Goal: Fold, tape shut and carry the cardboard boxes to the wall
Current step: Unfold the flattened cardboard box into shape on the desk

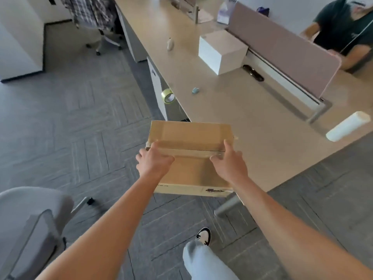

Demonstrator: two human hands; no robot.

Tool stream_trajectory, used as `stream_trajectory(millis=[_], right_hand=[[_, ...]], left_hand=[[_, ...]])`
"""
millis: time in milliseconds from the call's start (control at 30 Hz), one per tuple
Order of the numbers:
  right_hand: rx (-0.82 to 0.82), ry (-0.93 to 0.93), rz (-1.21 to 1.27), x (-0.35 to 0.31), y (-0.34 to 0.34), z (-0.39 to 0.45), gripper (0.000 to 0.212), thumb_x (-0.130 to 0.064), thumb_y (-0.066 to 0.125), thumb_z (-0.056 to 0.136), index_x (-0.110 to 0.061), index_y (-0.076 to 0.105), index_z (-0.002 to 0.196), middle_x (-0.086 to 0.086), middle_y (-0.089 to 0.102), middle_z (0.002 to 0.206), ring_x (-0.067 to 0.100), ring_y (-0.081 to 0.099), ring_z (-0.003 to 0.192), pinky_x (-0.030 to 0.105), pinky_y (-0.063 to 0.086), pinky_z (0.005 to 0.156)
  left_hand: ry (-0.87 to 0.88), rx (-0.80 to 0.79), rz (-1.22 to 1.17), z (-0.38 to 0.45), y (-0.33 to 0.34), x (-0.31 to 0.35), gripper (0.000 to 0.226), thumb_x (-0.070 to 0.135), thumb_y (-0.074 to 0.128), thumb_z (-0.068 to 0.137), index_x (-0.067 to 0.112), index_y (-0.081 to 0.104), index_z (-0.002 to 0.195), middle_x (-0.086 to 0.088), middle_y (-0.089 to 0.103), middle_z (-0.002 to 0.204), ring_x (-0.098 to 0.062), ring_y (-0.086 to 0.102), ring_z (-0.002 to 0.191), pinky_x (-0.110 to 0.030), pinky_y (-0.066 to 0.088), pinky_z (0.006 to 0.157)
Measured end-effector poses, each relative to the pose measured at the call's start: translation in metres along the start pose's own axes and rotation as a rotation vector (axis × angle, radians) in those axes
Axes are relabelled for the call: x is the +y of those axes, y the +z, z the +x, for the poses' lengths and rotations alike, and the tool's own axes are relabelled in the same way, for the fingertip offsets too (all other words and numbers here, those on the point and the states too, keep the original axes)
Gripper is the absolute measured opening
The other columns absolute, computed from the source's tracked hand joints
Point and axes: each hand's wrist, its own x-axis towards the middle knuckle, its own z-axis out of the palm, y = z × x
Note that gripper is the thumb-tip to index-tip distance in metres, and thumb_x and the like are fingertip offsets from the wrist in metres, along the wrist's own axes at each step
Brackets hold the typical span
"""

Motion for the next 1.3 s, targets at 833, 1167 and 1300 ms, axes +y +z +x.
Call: stream_trajectory(millis=[833,1167,1300], right_hand=[[0.348,0.764,0.34,0.063,-0.093,0.256,0.069,-0.044,0.053,0.1,-0.037,0.02,0.16,0.017,0.04,0.147,0.042,0.055,0.124,0.048,0.047,0.103],[0.69,0.528,-0.125,0.043,-0.076,0.309,0.045,-0.039,0.071,0.084,-0.019,0.065,0.124,0.005,0.053,0.139,0.03,0.05,0.133,0.046,0.04,0.112],[0.765,0.396,-0.148,0.046,-0.066,0.322,0.035,-0.04,0.072,0.089,-0.016,0.07,0.115,0.0,0.062,0.123,0.029,0.06,0.116,0.043,0.045,0.102]], left_hand=[[0.64,-0.468,0.348,0.266,0.157,0.348,0.076,0.044,0.068,0.083,0.029,0.04,0.152,-0.013,0.045,0.143,-0.037,0.039,0.132,-0.051,0.043,0.109],[0.839,-0.507,0.452,0.305,0.179,0.382,0.073,0.04,0.058,0.092,0.028,0.024,0.155,-0.01,0.027,0.144,-0.033,0.036,0.125,-0.052,0.047,0.092],[0.834,-0.513,0.449,0.308,0.181,0.381,0.072,0.04,0.058,0.093,0.028,0.024,0.155,-0.011,0.025,0.15,-0.033,0.036,0.129,-0.051,0.044,0.093]])
